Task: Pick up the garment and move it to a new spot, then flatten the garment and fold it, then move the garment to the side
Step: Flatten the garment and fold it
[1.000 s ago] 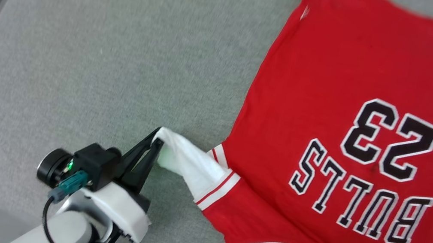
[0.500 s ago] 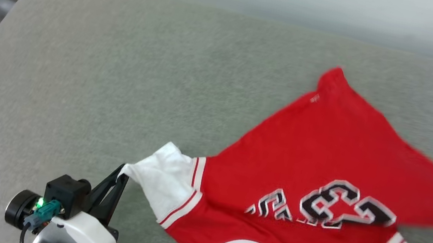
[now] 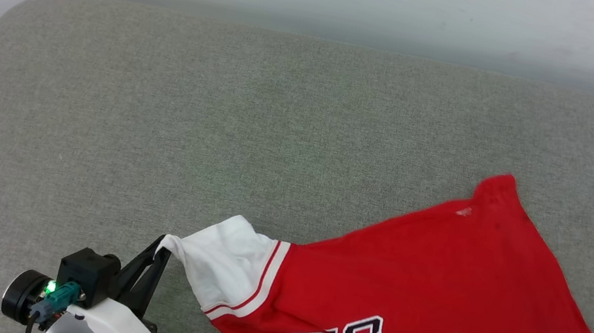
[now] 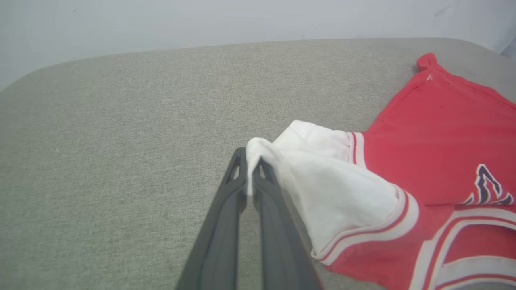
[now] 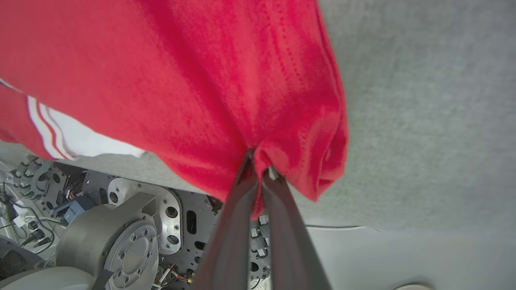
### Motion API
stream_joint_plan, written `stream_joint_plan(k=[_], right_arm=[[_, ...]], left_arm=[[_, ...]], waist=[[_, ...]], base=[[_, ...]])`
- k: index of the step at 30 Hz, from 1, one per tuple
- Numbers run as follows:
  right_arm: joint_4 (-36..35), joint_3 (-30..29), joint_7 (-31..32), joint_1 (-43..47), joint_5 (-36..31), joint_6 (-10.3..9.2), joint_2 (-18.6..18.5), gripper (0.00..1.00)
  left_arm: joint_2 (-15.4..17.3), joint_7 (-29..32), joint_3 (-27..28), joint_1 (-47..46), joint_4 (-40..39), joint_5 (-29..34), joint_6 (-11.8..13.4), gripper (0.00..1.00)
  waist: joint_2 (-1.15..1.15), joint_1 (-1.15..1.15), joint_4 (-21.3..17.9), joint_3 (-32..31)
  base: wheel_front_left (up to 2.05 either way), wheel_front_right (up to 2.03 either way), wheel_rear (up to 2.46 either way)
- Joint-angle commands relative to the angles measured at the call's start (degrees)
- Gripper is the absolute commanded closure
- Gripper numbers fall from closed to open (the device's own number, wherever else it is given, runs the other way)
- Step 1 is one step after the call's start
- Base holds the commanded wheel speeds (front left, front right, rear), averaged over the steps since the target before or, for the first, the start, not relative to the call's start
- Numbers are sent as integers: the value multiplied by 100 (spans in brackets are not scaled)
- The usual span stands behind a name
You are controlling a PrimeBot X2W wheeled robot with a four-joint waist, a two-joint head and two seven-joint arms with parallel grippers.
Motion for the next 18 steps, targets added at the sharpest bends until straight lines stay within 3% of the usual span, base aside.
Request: stream_joint_plan(k=[1,5,6,7,8,18], right_arm=[[65,-36,-44,150,-25,-4,87,100],[36,-220,-283,184,-113,-4,273,100],[-19,-289,-361,116,-130,-4,263,88],[-75,-351,-413,49,-130,-4,253,52],[-138,-423,-482,-41,-139,-4,225,0],[-1250,-759,-625,-1355,-159,-3,-450,0]], left_arm=[[-13,-21,-3,-17,20,-2,-27,100],[-5,-38,38,6,82,-38,-28,100],[1,-40,39,26,93,-44,-26,100],[8,-44,45,42,101,-46,-24,100],[13,-46,48,52,104,-46,-26,100],[-27,-59,16,-168,15,76,-73,100]], waist=[[0,1,9,5],[0,1,-33,-18],[0,1,-47,-31],[0,1,-58,-41],[0,1,-63,-49],[0,1,119,173]], base=[[0,0,0],[0,0,0],[0,0,0],[0,0,0],[0,0,0],[0,0,0]])
